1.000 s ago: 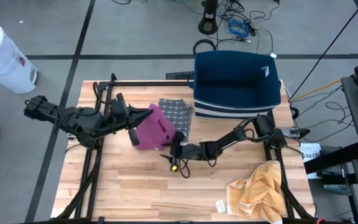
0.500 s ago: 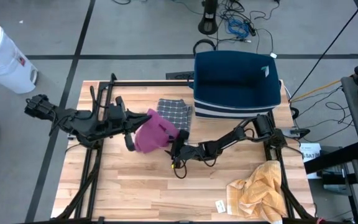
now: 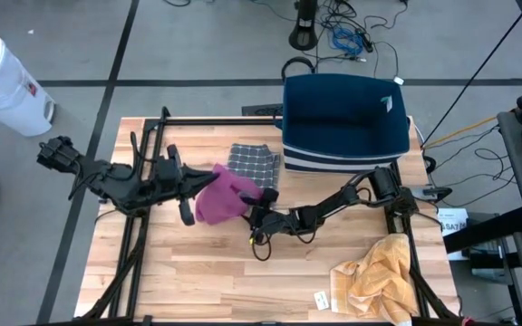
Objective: Fold towel
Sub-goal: Fold the pink towel
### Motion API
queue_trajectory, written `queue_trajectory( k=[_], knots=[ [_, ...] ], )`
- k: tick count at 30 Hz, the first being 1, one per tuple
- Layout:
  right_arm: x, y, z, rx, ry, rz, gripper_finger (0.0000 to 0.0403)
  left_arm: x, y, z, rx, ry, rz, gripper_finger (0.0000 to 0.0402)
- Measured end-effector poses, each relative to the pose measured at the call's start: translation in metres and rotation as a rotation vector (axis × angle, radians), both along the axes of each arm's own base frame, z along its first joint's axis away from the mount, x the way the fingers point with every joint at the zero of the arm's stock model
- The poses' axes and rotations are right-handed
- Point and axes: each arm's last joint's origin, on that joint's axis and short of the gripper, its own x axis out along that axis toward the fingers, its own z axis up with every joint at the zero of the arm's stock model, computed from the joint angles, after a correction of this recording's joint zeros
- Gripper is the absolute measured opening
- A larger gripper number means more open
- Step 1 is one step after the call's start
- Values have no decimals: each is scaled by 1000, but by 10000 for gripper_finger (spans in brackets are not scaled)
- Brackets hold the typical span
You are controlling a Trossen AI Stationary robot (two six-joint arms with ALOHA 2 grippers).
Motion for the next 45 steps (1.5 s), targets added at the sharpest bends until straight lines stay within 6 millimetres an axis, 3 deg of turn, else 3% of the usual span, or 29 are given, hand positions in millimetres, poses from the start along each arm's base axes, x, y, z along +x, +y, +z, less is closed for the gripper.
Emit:
queue_trajectory(
  k=[7,12,21,24,29,33,37,41,45],
  knots=[
    [3,4,1,82,-1,162,186,-1,-2,0,2,1,15,0],
    [3,5,2,78,-6,175,128,-1,-2,0,2,2,16,0],
    [5,11,3,164,-17,350,15,-2,-1,0,3,1,44,0],
    [3,21,3,248,10,477,5,-2,0,0,9,2,93,0],
    [-12,60,14,387,87,732,1,-3,2,-1,16,5,179,0],
    [-30,86,50,393,130,821,1,-2,2,0,13,-1,181,0],
    [-54,97,108,313,73,830,0,3,2,-2,11,2,165,0],
    [-90,88,163,248,73,717,0,5,0,-4,16,9,179,0],
    [-131,65,211,241,51,581,0,5,1,0,-6,-29,202,0]
  ],
)
